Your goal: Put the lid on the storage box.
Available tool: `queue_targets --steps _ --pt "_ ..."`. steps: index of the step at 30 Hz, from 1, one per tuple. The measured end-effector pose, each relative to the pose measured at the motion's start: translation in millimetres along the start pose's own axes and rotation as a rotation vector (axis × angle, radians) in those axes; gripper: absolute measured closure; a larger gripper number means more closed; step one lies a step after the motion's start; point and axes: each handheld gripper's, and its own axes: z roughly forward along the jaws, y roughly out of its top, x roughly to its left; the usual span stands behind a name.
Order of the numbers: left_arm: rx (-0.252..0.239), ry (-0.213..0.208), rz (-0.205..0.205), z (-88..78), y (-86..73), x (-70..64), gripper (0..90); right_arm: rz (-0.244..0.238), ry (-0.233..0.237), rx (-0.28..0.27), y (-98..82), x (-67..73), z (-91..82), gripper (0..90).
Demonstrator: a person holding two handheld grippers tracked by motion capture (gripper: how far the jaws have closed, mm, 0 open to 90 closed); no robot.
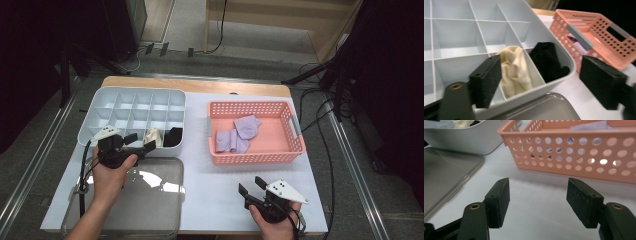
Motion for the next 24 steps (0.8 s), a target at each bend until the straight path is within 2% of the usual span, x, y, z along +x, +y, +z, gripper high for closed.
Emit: queue_targets --steps 2,6,8,17,24 --pt "-0.017 -0.020 0.018 -5.2 -6.0 -3.0 9.2 -0.009 -0.004 0.002 3.8 1.6 1.4 36.5" --pt "-0.044 -0.031 0.030 -14.7 -17.8 -7.0 3.0 -0.018 -0.004 -0.005 9.8 4.3 4.9 36.7" --pt "-0.049 -0.018 0.041 -18.0 -23.5 -8.8 2.8 -0.019 -0.005 -0.005 12.7 5.6 7.2 36.7" --pt "-0.037 0.000 0.047 -26.2 -50.8 -10.2 2.8 -0.029 -0.002 -0.015 26.8 9.9 15.9 37.9" --pt "-0.006 0.014 0.052 -22.0 -71.0 -6.5 2.7 -0.043 -0.001 -0.016 37.5 11.7 23.8 39.9"
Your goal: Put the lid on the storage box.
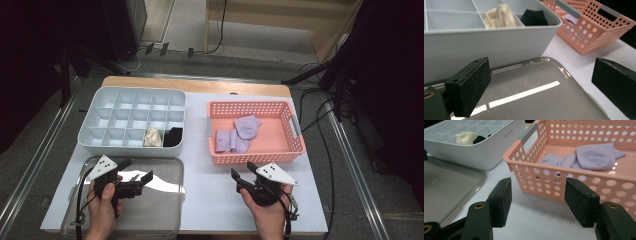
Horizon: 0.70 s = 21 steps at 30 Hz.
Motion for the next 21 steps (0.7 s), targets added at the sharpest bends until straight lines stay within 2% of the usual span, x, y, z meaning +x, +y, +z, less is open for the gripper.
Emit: queue_targets --steps 4,12,21 --pt "0.010 0.016 -0.006 4.4 -7.3 2.8 2.7 -0.002 -0.013 -0.005 7.0 -1.3 4.3 40.8" --pt "0.025 0.038 0.026 11.6 -13.5 0.7 2.8 -0.008 -0.046 -0.004 22.4 -7.5 17.0 41.5" --pt "0.031 0.031 0.027 12.7 -14.8 0.3 2.8 0.003 -0.087 -0.001 39.6 -18.3 33.2 43.1"
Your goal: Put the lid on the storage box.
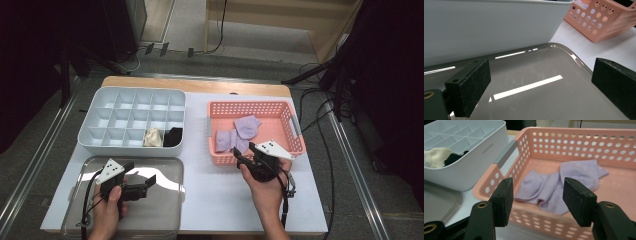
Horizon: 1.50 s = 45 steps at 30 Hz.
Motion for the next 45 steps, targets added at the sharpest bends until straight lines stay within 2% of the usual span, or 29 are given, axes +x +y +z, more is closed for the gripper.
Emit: queue_targets --steps 1,7,12,23,29,37,45 --pt "0.000 0.000 0.000 0.1 0.0 -0.3 2.8 -0.003 -0.019 0.004 2.2 -2.3 2.3 44.0" --pt "0.005 -0.007 -0.003 0.1 0.1 1.1 2.8 -0.014 -0.051 0.007 12.2 -9.4 14.4 48.9" --pt "0.006 -0.011 -0.005 0.2 0.1 1.4 2.8 0.001 -0.071 0.014 20.4 -15.2 25.7 49.3" --pt "0.005 -0.013 -0.005 0.5 0.0 1.1 2.8 0.016 -0.088 0.058 31.6 -26.7 48.4 51.0" --pt "0.004 -0.016 -0.013 0.6 -0.1 1.4 2.8 0.039 -0.096 0.063 39.8 -31.0 51.4 52.6" --pt "0.010 -0.020 -0.017 2.1 0.7 1.7 2.8 0.042 -0.102 0.093 52.3 -41.3 60.9 52.7" --pt "0.008 -0.011 -0.016 2.9 0.9 0.7 2.8 0.071 -0.109 0.121 56.7 -50.2 73.6 53.4"
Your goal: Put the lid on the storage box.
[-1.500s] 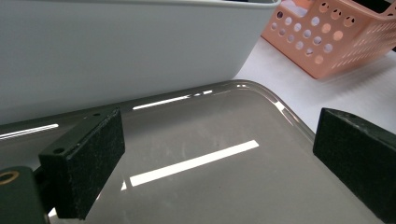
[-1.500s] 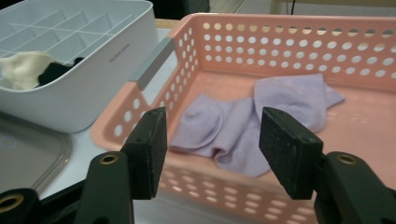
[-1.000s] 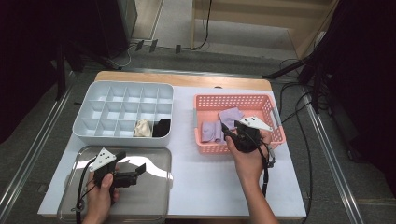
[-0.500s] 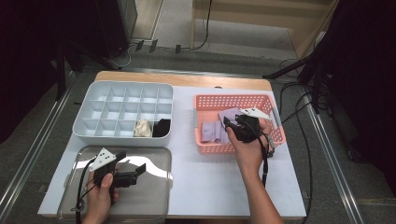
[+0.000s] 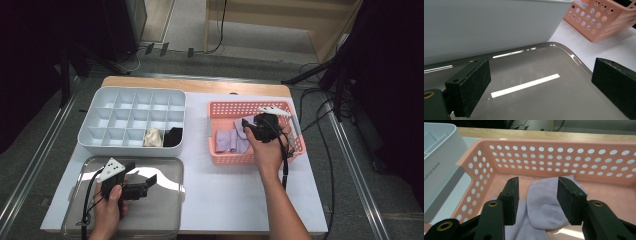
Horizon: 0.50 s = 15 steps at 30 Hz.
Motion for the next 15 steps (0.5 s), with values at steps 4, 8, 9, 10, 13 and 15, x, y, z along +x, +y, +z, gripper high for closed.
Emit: queue_targets --steps 4,8,9,10,13,15 --pt "-0.005 0.002 0.000 -0.3 -0.2 0.1 2.8 0.001 -0.003 0.007 6.2 -0.5 5.0 53.9" --pt "-0.006 0.000 0.000 -0.6 -0.3 0.1 2.8 0.001 -0.011 0.022 10.2 -2.9 10.8 54.1" --pt "-0.006 0.001 -0.001 -0.8 -0.3 0.1 2.8 0.000 -0.015 0.028 10.8 -3.5 11.8 54.2" --pt "-0.006 0.000 -0.002 -0.9 -0.3 0.1 2.8 0.003 -0.015 0.034 11.4 -3.8 13.2 54.1" --pt "-0.006 -0.001 -0.001 -0.8 -0.3 0.3 2.8 0.001 -0.018 0.048 14.0 -4.0 15.2 54.3" --pt "-0.004 -0.003 -0.002 -0.7 -0.3 0.4 2.8 0.005 -0.020 0.047 16.5 -4.5 15.1 54.6"
